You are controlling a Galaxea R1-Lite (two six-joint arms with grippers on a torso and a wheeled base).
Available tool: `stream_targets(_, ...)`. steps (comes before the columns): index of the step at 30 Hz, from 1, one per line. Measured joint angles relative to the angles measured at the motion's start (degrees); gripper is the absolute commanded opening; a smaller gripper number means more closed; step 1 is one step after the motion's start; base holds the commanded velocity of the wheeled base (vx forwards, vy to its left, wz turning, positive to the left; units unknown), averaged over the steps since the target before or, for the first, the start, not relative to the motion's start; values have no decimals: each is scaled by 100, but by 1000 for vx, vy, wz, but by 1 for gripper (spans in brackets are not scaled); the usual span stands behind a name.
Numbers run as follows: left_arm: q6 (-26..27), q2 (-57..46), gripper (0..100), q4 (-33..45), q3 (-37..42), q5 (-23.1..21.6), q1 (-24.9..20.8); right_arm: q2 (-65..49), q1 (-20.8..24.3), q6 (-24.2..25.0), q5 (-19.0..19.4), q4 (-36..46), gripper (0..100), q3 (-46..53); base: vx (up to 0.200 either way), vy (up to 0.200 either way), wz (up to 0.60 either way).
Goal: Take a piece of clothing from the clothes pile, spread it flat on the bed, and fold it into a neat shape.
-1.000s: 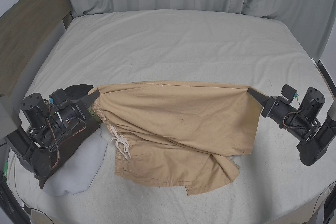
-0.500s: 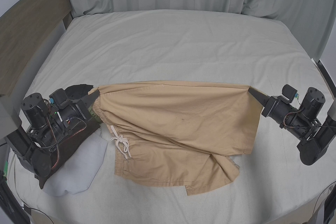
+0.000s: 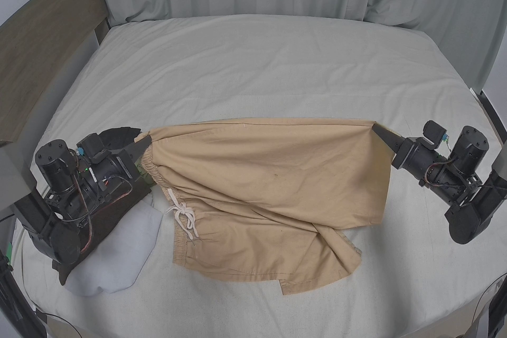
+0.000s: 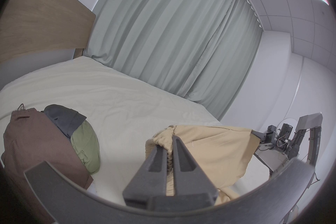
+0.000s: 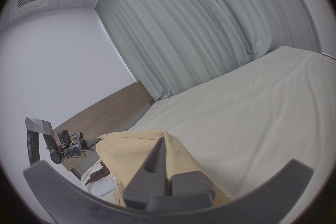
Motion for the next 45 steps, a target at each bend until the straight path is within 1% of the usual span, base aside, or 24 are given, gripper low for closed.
stream_targets(4, 0, 151, 0, 0, -223, 38, 0, 160, -7, -18, -17, 5, 0, -304, 0, 0, 0)
stream_targets(7, 0, 301, 0, 2, -468, 154, -13, 301, -22, -49, -22, 7, 0, -502, 0, 0, 0)
stream_targets(23, -16, 979, 0, 0, -1298, 429, -79, 967, -140, -62, -27, 11, 0, -1246, 0, 0, 0)
stream_targets(29, -27, 1237, 0, 0, -1580, 467, -102, 1235, -187, -57, 16, 13, 0, -1610, 0, 0, 0)
stream_targets(36, -43, 1535, 0, 2, -1980, 722, -132, 1538, -195, -35, 107, 13, 0, -2010, 0, 0, 0)
stream_targets(45, -76, 1921, 0, 2, -2389, 829, -182, 2042, -221, 13, 139, 22, 0, -2631, 0, 0, 0)
